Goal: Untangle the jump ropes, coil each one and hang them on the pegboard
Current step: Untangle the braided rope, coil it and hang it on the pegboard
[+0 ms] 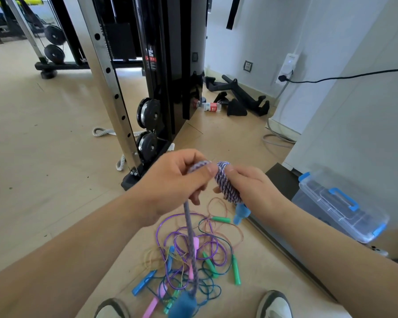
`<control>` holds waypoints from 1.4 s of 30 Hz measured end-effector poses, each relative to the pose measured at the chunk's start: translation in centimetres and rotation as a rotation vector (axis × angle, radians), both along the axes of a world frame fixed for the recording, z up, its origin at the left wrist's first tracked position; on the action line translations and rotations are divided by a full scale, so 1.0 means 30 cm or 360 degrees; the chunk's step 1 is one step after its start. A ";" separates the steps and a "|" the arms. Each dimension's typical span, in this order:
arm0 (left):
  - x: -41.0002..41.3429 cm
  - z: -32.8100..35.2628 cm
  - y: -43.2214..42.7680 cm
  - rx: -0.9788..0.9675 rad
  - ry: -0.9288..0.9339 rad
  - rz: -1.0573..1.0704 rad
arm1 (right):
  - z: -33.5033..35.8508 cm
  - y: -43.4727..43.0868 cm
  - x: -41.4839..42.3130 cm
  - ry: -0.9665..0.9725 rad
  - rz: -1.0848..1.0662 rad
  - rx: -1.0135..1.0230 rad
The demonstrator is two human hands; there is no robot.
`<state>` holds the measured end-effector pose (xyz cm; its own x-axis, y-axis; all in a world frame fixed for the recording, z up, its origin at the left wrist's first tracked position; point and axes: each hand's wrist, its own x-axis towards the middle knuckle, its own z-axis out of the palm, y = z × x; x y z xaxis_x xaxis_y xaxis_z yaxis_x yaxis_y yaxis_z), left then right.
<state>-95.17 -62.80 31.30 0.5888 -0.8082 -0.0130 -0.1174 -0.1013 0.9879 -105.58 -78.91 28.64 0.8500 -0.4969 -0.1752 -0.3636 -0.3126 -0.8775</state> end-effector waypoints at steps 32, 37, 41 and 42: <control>-0.017 -0.039 -0.013 0.0399 -0.0629 -0.0295 | 0.003 -0.009 0.027 -0.0100 -0.0080 -0.0192; 0.008 -0.025 0.020 0.0282 -0.0597 -0.0268 | 0.039 0.036 0.029 -0.0169 0.0176 0.0338; 0.005 -0.017 0.023 0.0121 -0.0530 -0.0110 | 0.034 0.018 0.021 -0.0152 0.0360 0.0707; 0.009 -0.018 0.021 0.0090 -0.0492 -0.0077 | 0.037 0.024 0.016 -0.0156 0.0443 0.0650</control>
<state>-94.88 -62.16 30.76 0.5327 -0.8385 0.1146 -0.4172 -0.1423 0.8976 -105.09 -78.18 29.75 0.9627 -0.1566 -0.2209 -0.2251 -0.0096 -0.9743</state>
